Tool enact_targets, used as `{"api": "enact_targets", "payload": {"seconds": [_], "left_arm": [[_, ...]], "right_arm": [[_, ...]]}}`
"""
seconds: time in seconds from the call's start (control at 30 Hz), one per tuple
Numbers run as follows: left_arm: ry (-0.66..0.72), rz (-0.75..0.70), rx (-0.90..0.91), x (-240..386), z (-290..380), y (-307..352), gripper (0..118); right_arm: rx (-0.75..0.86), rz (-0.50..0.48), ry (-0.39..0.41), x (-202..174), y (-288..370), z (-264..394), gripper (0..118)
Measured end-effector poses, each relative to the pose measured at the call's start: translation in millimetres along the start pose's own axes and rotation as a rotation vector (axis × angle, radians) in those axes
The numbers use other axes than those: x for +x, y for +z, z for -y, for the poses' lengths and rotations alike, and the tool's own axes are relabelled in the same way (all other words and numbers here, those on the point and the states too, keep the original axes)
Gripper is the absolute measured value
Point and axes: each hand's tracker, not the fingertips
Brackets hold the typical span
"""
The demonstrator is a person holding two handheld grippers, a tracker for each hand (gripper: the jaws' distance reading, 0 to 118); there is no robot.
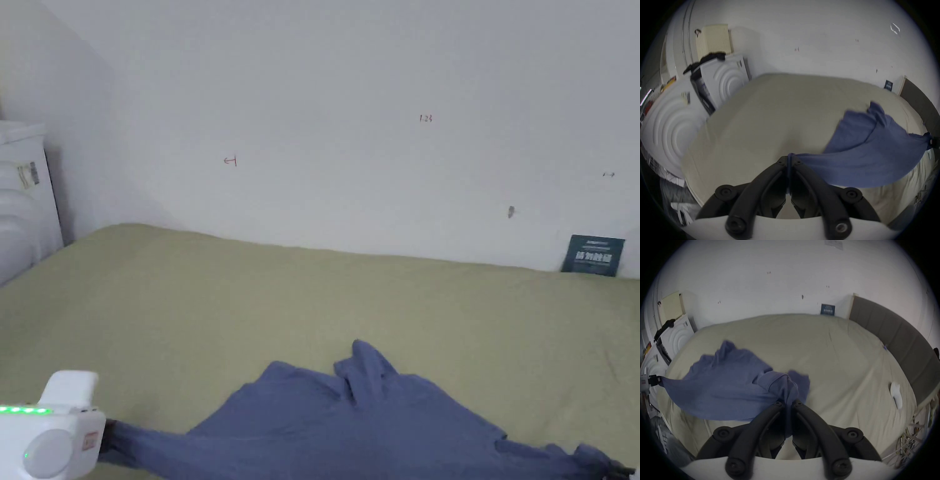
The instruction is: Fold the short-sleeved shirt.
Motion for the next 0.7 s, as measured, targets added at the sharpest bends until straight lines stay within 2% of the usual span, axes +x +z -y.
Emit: {"api": "enact_targets", "payload": {"seconds": [0.07,0.13,0.23,0.4,0.5,0.53,0.57,0.6,0.63,0.67,0.7], "left_arm": [[0.010,0.011,-0.021,-7,29,7,3],[0.021,0.009,-0.024,-16,50,19,3],[0.037,0.017,-0.033,-27,76,38,3],[0.027,0.041,-0.086,-35,105,53,3],[0.005,0.047,-0.102,-31,116,47,3],[0.004,0.051,-0.105,-31,117,47,3],[0.006,0.066,-0.117,-32,117,46,8],[0.009,0.080,-0.130,-33,118,46,25],[0.017,0.082,-0.127,-33,120,45,78],[0.025,0.080,-0.130,-32,121,45,111],[0.030,0.079,-0.115,-31,121,51,118]], "right_arm": [[-0.007,0.012,0.011,2,15,29,9],[-0.017,-0.004,-0.019,2,32,53,9],[-0.020,0.016,0.017,3,49,81,9],[-0.048,0.009,-0.009,16,55,103,9],[-0.040,0.015,-0.026,10,54,108,10],[-0.041,0.018,-0.030,7,56,108,26],[-0.056,0.023,-0.043,4,55,107,54],[-0.077,0.008,-0.046,2,54,106,90],[-0.073,0.001,-0.051,-1,55,107,118],[-0.005,-0.015,-0.073,-7,63,113,115],[-0.020,-0.004,-0.049,-15,66,110,111]]}}
